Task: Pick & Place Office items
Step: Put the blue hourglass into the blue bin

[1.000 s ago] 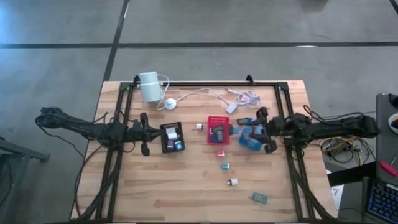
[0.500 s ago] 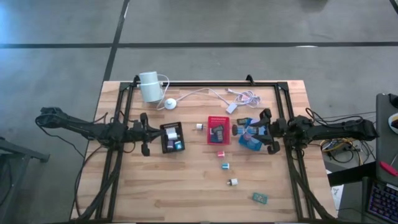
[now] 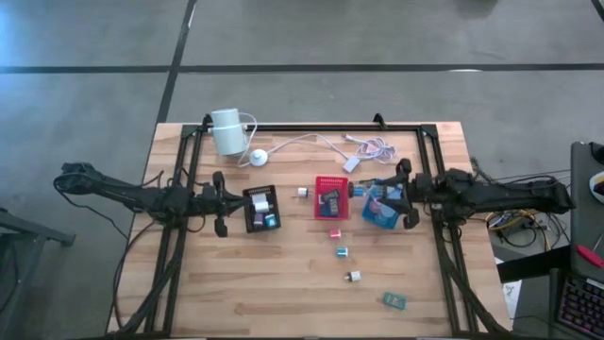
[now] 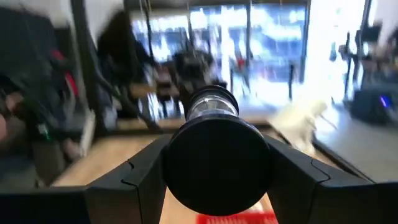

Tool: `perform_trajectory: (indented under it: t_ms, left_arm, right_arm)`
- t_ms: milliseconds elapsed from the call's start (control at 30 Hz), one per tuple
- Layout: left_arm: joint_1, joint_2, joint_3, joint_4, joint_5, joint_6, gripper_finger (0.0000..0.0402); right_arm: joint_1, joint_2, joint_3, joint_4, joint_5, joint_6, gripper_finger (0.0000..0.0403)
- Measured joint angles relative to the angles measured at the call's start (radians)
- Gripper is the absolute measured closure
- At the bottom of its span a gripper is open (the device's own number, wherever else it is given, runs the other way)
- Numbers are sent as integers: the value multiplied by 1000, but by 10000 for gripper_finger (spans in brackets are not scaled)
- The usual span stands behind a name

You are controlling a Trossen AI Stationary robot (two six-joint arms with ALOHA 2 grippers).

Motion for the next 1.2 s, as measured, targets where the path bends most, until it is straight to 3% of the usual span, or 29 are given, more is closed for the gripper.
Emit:
perform_trajectory:
  t_ms: [200, 367, 800, 1200]
  left_arm:
    - [0, 0, 0, -12, 0, 0, 389]
    - [0, 0, 0, -15, 0, 0, 390]
    - [0, 0, 0, -15, 0, 0, 391]
    - [0, 0, 0, -15, 0, -14, 392]
  right_arm:
    - [7, 105, 391, -667, 135, 5, 195]
    - [7, 241, 634, -1018, 157, 113, 195]
    - [37, 632, 1006, -1472, 153, 79, 195]
    - [148, 856, 1056, -1567, 151, 78, 195]
